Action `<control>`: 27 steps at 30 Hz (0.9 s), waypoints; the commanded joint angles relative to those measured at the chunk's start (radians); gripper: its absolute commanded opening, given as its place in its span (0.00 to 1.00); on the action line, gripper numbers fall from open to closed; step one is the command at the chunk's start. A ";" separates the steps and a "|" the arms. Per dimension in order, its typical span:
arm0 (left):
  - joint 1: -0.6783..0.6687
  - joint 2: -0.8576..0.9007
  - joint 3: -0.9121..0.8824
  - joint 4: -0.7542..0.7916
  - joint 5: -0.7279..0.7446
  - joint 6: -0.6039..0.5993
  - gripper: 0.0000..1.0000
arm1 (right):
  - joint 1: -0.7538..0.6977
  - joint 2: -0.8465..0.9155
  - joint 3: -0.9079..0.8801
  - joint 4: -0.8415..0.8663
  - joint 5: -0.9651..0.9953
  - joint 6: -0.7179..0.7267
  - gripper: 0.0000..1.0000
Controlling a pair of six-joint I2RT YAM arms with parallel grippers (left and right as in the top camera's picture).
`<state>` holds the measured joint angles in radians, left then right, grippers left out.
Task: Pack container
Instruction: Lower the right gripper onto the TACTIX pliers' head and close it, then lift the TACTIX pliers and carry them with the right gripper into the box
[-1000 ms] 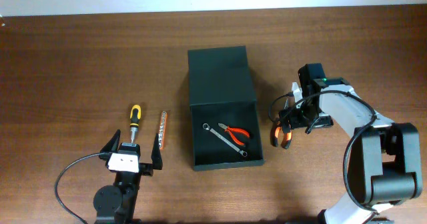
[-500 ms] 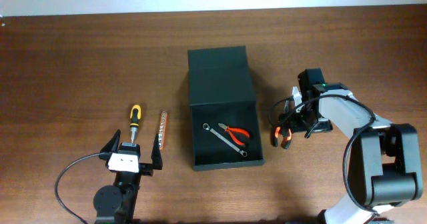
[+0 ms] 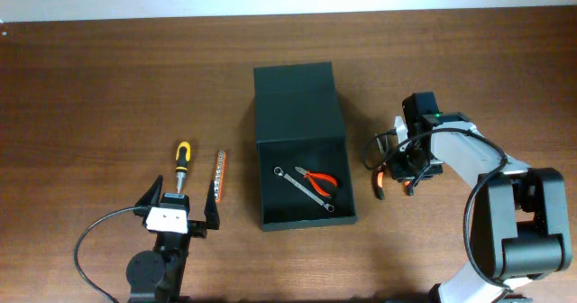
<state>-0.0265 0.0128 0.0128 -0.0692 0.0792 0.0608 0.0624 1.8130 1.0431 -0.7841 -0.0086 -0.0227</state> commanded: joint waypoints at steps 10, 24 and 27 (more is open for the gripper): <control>0.005 -0.006 -0.004 -0.003 0.007 0.013 0.99 | 0.003 0.013 0.006 -0.019 -0.025 0.005 0.04; 0.005 -0.006 -0.004 -0.003 0.007 0.013 0.99 | 0.032 0.011 0.641 -0.472 -0.053 -0.001 0.04; 0.005 -0.006 -0.004 -0.003 0.007 0.013 0.99 | 0.095 0.011 0.816 -0.583 -0.105 -0.070 0.04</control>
<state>-0.0265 0.0120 0.0128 -0.0692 0.0792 0.0608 0.0902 1.8366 1.7130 -1.3174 -0.0437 -0.0364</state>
